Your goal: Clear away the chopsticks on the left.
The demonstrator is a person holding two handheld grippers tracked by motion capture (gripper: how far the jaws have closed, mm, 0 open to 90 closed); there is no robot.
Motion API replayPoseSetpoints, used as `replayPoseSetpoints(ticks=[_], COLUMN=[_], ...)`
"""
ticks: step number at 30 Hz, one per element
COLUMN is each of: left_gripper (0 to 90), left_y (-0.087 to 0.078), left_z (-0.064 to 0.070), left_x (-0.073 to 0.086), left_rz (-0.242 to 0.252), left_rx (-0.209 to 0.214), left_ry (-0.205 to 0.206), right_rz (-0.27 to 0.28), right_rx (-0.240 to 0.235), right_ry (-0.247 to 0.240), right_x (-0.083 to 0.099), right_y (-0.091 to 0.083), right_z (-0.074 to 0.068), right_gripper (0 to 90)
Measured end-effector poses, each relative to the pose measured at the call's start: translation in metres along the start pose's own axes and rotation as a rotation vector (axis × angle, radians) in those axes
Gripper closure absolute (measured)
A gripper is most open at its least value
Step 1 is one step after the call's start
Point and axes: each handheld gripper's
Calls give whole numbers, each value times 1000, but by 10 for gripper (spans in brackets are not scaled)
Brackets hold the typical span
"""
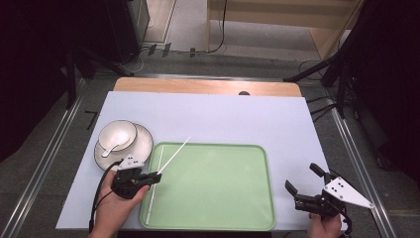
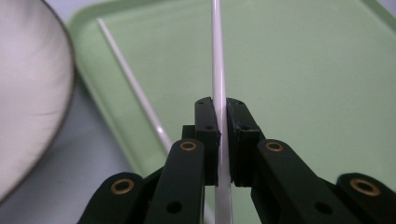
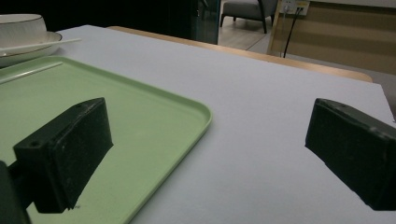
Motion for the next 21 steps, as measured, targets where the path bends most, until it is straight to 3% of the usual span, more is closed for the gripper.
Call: replayPoseSetpoints(ticks=[3,11,15,21], left_gripper=[849,849,848,844], left_y=[9,33,40,42], left_z=[10,35,40,43], left_x=[7,21,25,26], left_rz=[-14,-63,-87,-86], left_rx=[25,13,1,-21], left_ry=[-14,8,7,9], right_rz=[0,1,4,2], right_rx=[0,1,1,2], right_ry=[0,-2,0,5], right_x=[0,0,0,0], right_y=[0,-1,-2,-2], right_z=[0,0,1,1], right_gripper=[6,5,5,5])
Point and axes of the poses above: each handheld gripper's, and its own axes: y roughly forward along the jaws, x roughly out of its underside, z roughly to its right, and after that the axes turned 13 degrees about -y, right-handed
